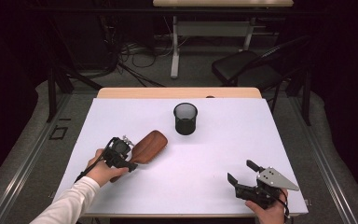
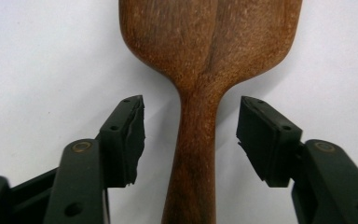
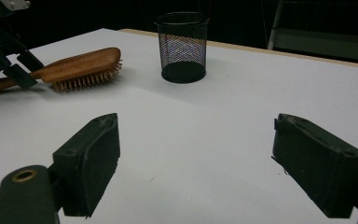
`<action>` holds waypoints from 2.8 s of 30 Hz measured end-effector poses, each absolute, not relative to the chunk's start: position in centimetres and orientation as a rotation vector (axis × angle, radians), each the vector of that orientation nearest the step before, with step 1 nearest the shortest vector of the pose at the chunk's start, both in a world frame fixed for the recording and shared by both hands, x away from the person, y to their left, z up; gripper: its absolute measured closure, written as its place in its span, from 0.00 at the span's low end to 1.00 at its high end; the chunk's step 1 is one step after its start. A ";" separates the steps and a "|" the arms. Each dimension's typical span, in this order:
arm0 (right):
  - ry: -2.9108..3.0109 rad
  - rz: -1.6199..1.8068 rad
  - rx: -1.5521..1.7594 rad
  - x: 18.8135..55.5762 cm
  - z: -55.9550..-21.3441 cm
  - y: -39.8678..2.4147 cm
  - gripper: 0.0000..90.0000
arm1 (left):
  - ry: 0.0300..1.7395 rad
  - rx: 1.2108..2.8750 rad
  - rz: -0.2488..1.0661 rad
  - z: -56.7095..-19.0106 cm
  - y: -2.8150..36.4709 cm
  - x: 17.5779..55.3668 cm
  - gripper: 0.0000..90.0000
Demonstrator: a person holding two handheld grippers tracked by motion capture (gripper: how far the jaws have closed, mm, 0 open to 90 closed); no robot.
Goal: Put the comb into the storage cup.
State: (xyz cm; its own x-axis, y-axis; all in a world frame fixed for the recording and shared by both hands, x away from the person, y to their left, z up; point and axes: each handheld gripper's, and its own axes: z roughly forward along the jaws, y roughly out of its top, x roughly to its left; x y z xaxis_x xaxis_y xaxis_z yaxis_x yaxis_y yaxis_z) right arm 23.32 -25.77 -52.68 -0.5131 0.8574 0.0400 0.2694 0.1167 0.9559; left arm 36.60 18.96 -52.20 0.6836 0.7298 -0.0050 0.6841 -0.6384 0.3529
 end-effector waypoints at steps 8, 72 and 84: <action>1.860 1.409 1.089 23.3 -52.7 -25.8 0.16 | 1.126 2.604 0.214 -52.0 18.9 36.7 0.53; 1.862 1.409 1.084 23.4 -52.7 -25.8 0.16 | 0.993 2.565 0.236 -53.4 18.8 36.5 0.80; 1.862 1.409 1.097 23.4 -52.8 -25.8 0.16 | 1.004 2.527 0.212 -53.0 19.1 36.4 0.80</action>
State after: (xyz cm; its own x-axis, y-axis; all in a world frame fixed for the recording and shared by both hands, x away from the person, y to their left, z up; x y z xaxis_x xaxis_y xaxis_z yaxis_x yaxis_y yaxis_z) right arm 23.40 -25.77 -52.78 -0.5126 0.8575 0.0442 0.2752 0.1152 0.9545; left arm 36.38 19.10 -53.03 0.7290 0.6844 -0.0105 0.6220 -0.6560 0.4276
